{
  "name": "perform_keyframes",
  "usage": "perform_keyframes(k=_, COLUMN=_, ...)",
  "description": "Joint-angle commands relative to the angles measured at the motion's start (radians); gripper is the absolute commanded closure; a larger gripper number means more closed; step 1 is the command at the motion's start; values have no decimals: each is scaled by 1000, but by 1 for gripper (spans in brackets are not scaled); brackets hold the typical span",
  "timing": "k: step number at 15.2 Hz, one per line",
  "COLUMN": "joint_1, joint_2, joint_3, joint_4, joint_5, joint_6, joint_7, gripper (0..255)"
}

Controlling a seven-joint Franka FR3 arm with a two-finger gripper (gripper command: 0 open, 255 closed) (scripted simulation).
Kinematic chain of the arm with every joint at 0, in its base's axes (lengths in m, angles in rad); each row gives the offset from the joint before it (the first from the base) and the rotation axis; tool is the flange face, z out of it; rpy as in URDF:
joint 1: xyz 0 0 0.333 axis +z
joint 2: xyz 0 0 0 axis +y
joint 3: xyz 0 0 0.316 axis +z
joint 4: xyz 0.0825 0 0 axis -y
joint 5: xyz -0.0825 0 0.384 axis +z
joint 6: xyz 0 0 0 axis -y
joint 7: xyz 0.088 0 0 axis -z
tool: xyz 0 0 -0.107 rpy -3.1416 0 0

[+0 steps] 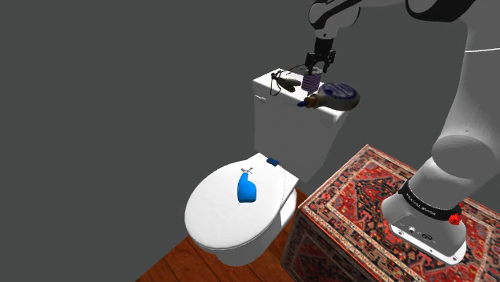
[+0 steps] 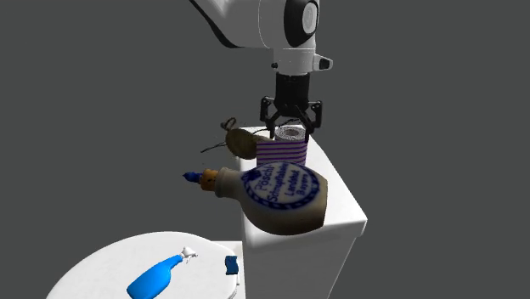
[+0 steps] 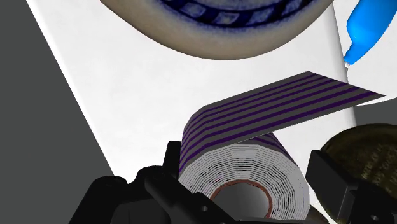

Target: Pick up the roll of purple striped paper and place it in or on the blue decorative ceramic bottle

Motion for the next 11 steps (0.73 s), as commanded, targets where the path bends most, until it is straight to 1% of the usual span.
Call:
perform_keyframes(k=1, joint_1=1, joint_2=1, joint_3=1, joint_4=-1, joint_5=0, joint_6=0, joint_7=0, gripper=255)
perform_keyframes(k=2, joint_1=0, joint_2=2, joint_3=1, joint_4=-1, joint_5=1, joint_6=1, joint_7=-1, gripper=255)
perform_keyframes(k=11, joint_1=1, joint_2=-34, joint_3=-4, joint_4=69, joint_5=-10, joint_6=-104, joint_7=7, gripper=255)
